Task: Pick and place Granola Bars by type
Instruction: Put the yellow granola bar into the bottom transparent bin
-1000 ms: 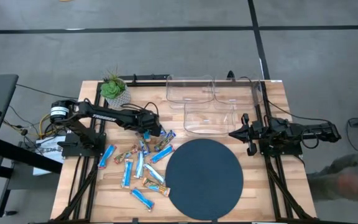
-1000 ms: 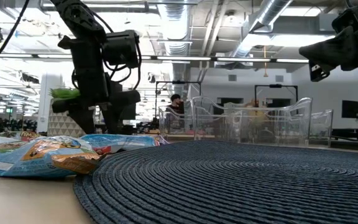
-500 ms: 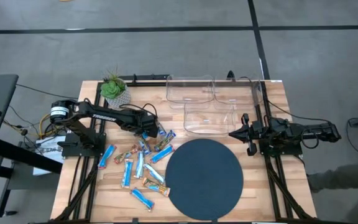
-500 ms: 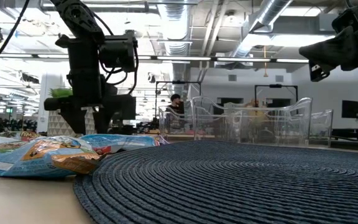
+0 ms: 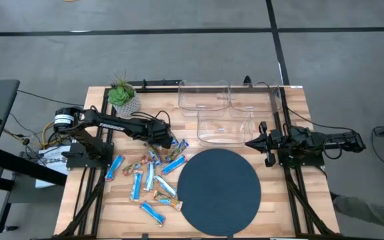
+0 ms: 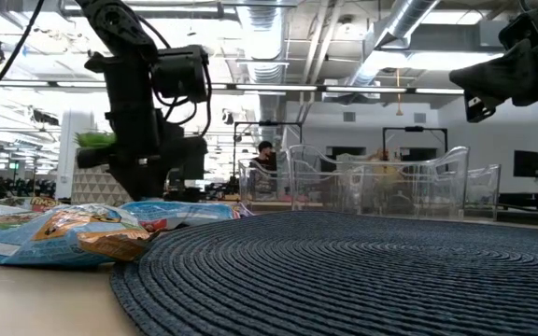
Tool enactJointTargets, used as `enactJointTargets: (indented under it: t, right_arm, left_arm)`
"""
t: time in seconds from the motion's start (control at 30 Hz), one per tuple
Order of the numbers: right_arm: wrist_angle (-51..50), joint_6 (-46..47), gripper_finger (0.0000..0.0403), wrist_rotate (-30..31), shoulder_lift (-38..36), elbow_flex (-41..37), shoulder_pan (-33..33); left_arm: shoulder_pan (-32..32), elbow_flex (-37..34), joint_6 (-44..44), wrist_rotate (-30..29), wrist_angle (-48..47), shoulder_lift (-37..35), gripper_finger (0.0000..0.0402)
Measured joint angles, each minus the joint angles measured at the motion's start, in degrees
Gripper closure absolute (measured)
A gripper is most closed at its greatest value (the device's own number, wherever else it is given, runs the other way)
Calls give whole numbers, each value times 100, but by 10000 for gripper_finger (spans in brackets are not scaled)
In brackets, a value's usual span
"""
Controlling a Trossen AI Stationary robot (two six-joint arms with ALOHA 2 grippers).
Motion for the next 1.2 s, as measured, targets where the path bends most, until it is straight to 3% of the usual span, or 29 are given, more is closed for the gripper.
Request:
enactJointTargets:
  t: [0.5,0.93,1.07,1.2]
  right_arm:
    - [0,-2,403,2,2,2,0]
    - [2,-2,403,2,2,1,0]
    - [2,-2,403,-1,0,0,0]
    - [0,0,403,1,0,2,0]
  left_arm:
    - [-391,0,1302,474,2644,-280,339]
    - [-412,0,4247,426,6197,-289,339]
    - [-291,24,4939,414,6634,-289,339]
    - [-137,444,5362,458,6132,-136,339]
